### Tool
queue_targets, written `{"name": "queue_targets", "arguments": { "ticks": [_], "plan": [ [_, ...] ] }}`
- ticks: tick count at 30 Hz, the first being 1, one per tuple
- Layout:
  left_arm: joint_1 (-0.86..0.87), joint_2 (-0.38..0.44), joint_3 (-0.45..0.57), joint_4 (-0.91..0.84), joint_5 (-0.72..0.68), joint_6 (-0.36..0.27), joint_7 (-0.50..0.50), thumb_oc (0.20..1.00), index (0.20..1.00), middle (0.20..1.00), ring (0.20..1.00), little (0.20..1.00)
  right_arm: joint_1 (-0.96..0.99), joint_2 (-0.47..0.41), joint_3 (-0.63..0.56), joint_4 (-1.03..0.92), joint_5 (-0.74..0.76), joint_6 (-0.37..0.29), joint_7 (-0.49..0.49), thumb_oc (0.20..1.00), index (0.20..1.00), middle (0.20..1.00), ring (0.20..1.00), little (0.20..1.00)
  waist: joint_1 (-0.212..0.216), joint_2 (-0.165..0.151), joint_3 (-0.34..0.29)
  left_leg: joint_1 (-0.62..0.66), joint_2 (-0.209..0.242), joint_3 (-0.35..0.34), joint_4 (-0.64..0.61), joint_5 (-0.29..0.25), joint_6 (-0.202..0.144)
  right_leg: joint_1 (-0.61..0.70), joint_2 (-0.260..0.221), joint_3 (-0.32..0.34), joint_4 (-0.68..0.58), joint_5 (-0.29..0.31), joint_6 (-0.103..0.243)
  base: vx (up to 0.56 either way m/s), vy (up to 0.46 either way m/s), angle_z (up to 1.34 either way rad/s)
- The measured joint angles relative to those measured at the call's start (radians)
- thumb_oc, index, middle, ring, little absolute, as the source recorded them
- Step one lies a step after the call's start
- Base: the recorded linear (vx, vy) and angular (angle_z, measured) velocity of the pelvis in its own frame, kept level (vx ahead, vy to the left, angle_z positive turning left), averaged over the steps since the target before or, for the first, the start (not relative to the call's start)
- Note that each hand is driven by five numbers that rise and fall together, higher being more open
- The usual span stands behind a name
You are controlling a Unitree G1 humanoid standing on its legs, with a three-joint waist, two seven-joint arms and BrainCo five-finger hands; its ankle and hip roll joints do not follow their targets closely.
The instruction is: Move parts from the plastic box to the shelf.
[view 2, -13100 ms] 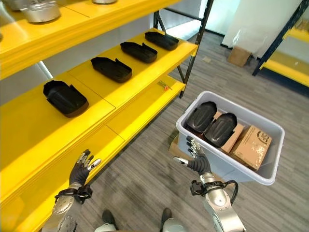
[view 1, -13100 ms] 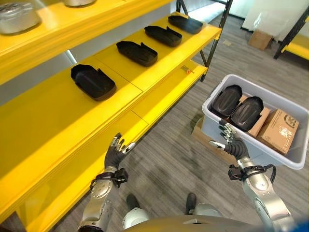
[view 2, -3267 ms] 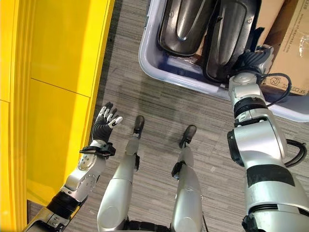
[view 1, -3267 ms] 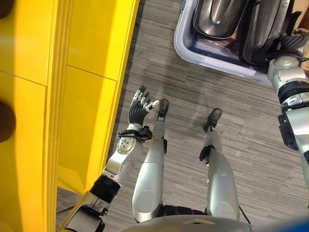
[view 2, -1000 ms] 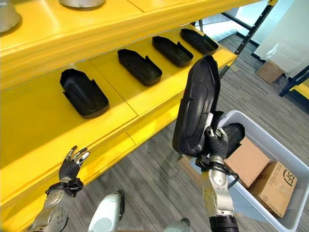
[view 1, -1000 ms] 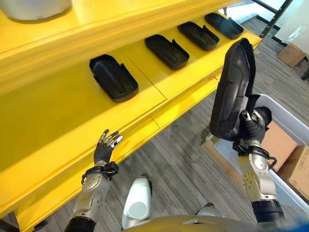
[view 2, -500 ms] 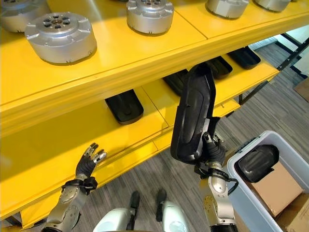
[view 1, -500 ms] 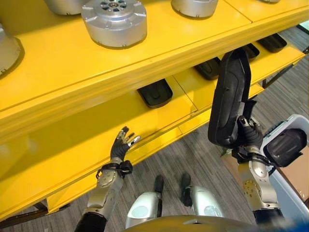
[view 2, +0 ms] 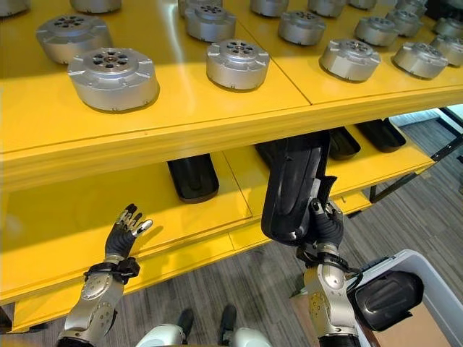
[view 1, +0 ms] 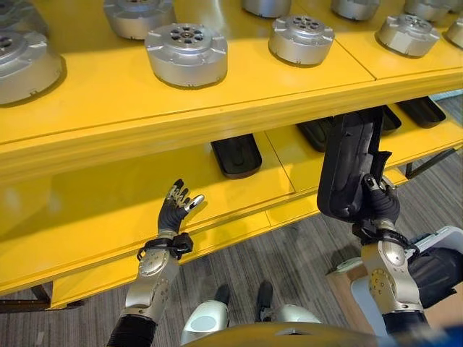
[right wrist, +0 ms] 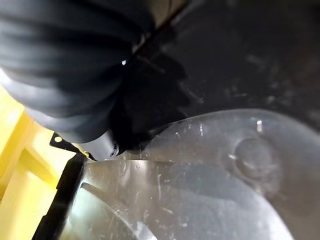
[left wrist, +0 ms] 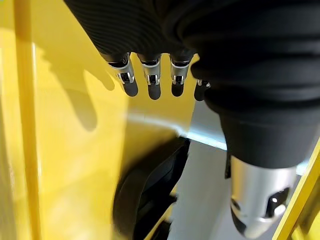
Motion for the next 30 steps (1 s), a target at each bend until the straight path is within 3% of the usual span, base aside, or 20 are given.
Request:
{"name": "queue_targets", "arguments": {
  "ticks": [3, 4, 5, 6, 7, 10, 11, 12, 13, 14, 15, 16, 17, 18, 19, 21, 23, 26, 30],
  "plan": [
    [-0.005, -0.009, -0.007, 0.002, -0.007, 0.0, -0.005, 1.0, 1.0, 1.0, 1.0, 1.0, -0.028, -0.042, -0.006, 0.008, 0.0, -0.001, 0.001, 0.2, 0.2, 0.2, 0.2, 0.2, 0.016, 0.033, 0.018, -0.051, -0.003, 0.038, 0.078, -0.023, -0.03, 0.011, -0.007, -0.055, 0.0, -0.009, -0.007, -0.14, -0.016, 0.56],
    [-0.008, -0.02, -0.003, 0.012, -0.016, 0.0, -0.005, 1.0, 1.0, 1.0, 1.0, 1.0, -0.047, -0.062, -0.006, 0.008, 0.0, 0.0, 0.001, 0.2, 0.2, 0.2, 0.2, 0.2, 0.032, 0.052, 0.031, -0.058, 0.011, 0.069, 0.084, -0.044, -0.052, 0.011, -0.017, -0.064, 0.002, -0.004, -0.03, -0.09, 0.018, 0.35],
    [-0.009, -0.018, -0.001, 0.015, -0.032, 0.0, -0.004, 1.0, 1.0, 1.0, 1.0, 1.0, -0.06, -0.061, -0.002, 0.007, 0.0, 0.0, 0.001, 0.2, 0.2, 0.2, 0.2, 0.2, 0.033, 0.054, 0.035, -0.07, 0.046, 0.157, 0.114, -0.065, -0.042, 0.008, -0.032, -0.077, 0.004, 0.003, -0.054, -0.06, 0.028, 0.27],
    [-0.014, -0.015, -0.001, 0.017, -0.042, 0.0, -0.005, 1.0, 1.0, 1.0, 1.0, 1.0, -0.068, -0.056, 0.006, 0.007, 0.0, 0.0, 0.0, 0.2, 0.2, 0.2, 0.2, 0.2, 0.031, 0.05, 0.043, -0.086, 0.083, 0.221, 0.18, -0.078, -0.026, 0.007, -0.046, -0.083, 0.008, -0.004, -0.054, -0.02, 0.033, 0.2],
    [-0.013, -0.017, -0.003, 0.017, -0.042, 0.0, -0.005, 1.0, 1.0, 1.0, 1.0, 1.0, -0.069, -0.052, 0.011, 0.006, 0.001, 0.0, 0.0, 0.2, 0.2, 0.2, 0.2, 0.2, 0.03, 0.048, 0.045, -0.078, 0.102, 0.22, 0.199, -0.084, -0.032, 0.006, -0.059, -0.083, 0.018, -0.012, -0.047, -0.03, 0.071, 0.24],
    [-0.042, -0.022, -0.009, 0.019, -0.042, 0.001, -0.006, 1.0, 1.0, 1.0, 1.0, 1.0, -0.054, -0.051, -0.002, 0.001, 0.003, 0.0, 0.002, 0.2, 0.2, 0.2, 0.2, 0.2, -0.031, 0.045, 0.048, -0.03, 0.268, 0.193, 0.231, -0.095, -0.079, 0.009, -0.111, -0.121, 0.031, 0.001, -0.038, -0.02, 0.223, 0.46],
    [-0.105, -0.028, -0.026, 0.037, -0.043, 0.004, -0.005, 1.0, 1.0, 1.0, 1.0, 1.0, -0.029, -0.053, -0.047, -0.001, 0.003, -0.001, -0.002, 0.2, 0.2, 0.2, 0.2, 0.2, -0.053, 0.076, 0.038, -0.025, 0.416, 0.209, 0.173, -0.073, -0.138, -0.002, -0.116, -0.17, 0.046, 0.001, -0.008, -0.01, 0.21, 0.81],
    [-0.122, -0.037, -0.029, 0.033, -0.043, 0.001, -0.005, 1.0, 1.0, 1.0, 1.0, 1.0, -0.023, -0.053, -0.067, 0.0, 0.004, 0.0, -0.016, 0.2, 0.2, 0.2, 0.2, 0.2, -0.081, 0.09, 0.038, -0.005, 0.506, 0.242, 0.068, -0.046, -0.156, -0.017, -0.127, -0.178, 0.069, -0.009, 0.008, -0.01, 0.252, 0.84],
    [-0.134, -0.037, -0.044, 0.038, -0.043, 0.002, -0.004, 1.0, 1.0, 1.0, 1.0, 1.0, -0.015, -0.054, -0.083, 0.0, 0.004, -0.001, -0.023, 0.2, 0.2, 0.2, 0.2, 0.2, -0.093, 0.099, 0.041, 0.012, 0.538, 0.244, -0.006, -0.021, -0.171, -0.025, -0.135, -0.164, 0.079, -0.012, 0.014, 0.0, 0.153, 0.62],
    [-0.155, -0.042, -0.068, 0.041, -0.043, 0.006, -0.007, 1.0, 1.0, 1.0, 1.0, 1.0, -0.001, -0.057, -0.111, -0.001, 0.005, -0.001, -0.032, 0.2, 0.2, 0.2, 0.2, 0.2, -0.097, 0.108, 0.041, 0.034, 0.555, 0.295, -0.086, 0.0, -0.183, -0.023, -0.166, -0.172, 0.079, -0.005, 0.038, 0.04, 0.232, 0.56],
    [-0.165, -0.058, -0.085, 0.043, -0.043, 0.009, -0.007, 1.0, 1.0, 1.0, 1.0, 1.0, 0.013, -0.071, -0.134, -0.001, 0.006, -0.001, -0.042, 0.2, 0.2, 0.2, 0.2, 0.2, -0.102, 0.128, 0.033, 0.047, 0.548, 0.35, -0.125, 0.013, -0.162, -0.013, -0.182, -0.187, 0.065, 0.021, 0.081, 0.04, 0.132, 0.57],
    [-0.15, -0.075, -0.09, 0.032, -0.044, 0.009, -0.005, 1.0, 1.0, 1.0, 1.0, 1.0, 0.015, -0.107, -0.141, 0.004, 0.005, -0.001, -0.047, 0.2, 0.2, 0.2, 0.2, 0.2, -0.114, 0.173, 0.024, 0.051, 0.543, 0.342, -0.153, 0.106, -0.195, 0.001, -0.187, -0.181, 0.049, 0.043, 0.114, 0.08, 0.205, 0.34],
    [-0.137, -0.056, -0.084, 0.041, -0.044, 0.01, -0.007, 1.0, 1.0, 1.0, 1.0, 1.0, 0.025, -0.069, -0.13, 0.011, 0.005, 0.0, -0.047, 0.2, 0.2, 0.2, 0.2, 0.2, -0.093, 0.133, 0.023, 0.069, 0.502, 0.346, -0.149, 0.124, -0.243, 0.022, -0.23, -0.155, 0.025, 0.058, 0.137, 0.07, 0.138, 0.21],
    [-0.106, -0.029, -0.075, 0.043, -0.05, 0.012, -0.004, 1.0, 1.0, 1.0, 1.0, 1.0, 0.05, -0.04, -0.09, 0.01, 0.005, 0.002, -0.048, 0.2, 0.2, 0.2, 0.2, 0.2, -0.08, 0.122, 0.005, 0.068, 0.471, 0.348, -0.163, 0.114, -0.244, 0.021, -0.239, -0.154, 0.027, 0.031, 0.12, 0.13, 0.259, 0.31],
    [-0.068, 0.021, -0.041, 0.035, -0.05, 0.015, -0.006, 1.0, 1.0, 1.0, 1.0, 1.0, 0.076, -0.007, -0.048, 0.0, 0.004, 0.002, -0.037, 0.2, 0.2, 0.2, 0.2, 0.2, -0.066, 0.088, -0.012, 0.072, 0.442, 0.327, -0.18, 0.129, -0.232, 0.041, -0.219, -0.131, 0.03, 0.027, 0.101, 0.11, 0.272, 0.51],
    [-0.015, 0.055, -0.002, 0.015, -0.05, 0.017, -0.006, 1.0, 1.0, 1.0, 1.0, 1.0, 0.083, 0.026, -0.023, -0.001, 0.001, 0.002, -0.022, 0.2, 0.2, 0.2, 0.2, 0.2, -0.035, 0.057, -0.035, 0.085, 0.416, 0.323, -0.193, 0.128, -0.231, 0.056, -0.245, -0.133, 0.035, 0.033, 0.105, 0.08, 0.242, 0.36],
    [-0.004, 0.064, 0.021, 0.016, -0.051, 0.017, -0.005, 1.0, 1.0, 1.0, 1.0, 1.0, 0.079, 0.045, -0.023, -0.001, 0.001, 0.001, -0.022, 0.2, 0.2, 0.2, 0.2, 0.2, -0.002, 0.047, -0.041, 0.093, 0.402, 0.309, -0.193, 0.127, -0.232, 0.073, -0.259, -0.151, 0.046, 0.045, 0.116, 0.05, 0.178, 0.26],
    [0.01, 0.055, 0.016, 0.015, -0.051, 0.017, -0.006, 1.0, 1.0, 1.0, 1.0, 1.0, 0.061, 0.05, -0.02, 0.0, 0.001, 0.003, -0.017, 0.2, 0.2, 0.2, 0.2, 0.2, 0.002, 0.05, -0.04, 0.091, 0.376, 0.295, -0.19, 0.121, -0.223, 0.082, -0.283, -0.17, 0.057, 0.051, 0.126, 0.05, 0.169, 0.18],
    [0.003, 0.053, 0.014, 0.011, -0.051, 0.017, -0.007, 1.0, 1.0, 1.0, 1.0, 1.0, 0.045, 0.049, -0.003, 0.0, 0.001, 0.004, -0.013, 0.2, 0.2, 0.2, 0.2, 0.2, -0.007, 0.014, -0.034, 0.061, 0.329, 0.303, -0.13, 0.082, -0.211, 0.073, -0.336, -0.183, 0.056, 0.05, 0.126, 0.06, 0.199, -0.06]
  ]
}}
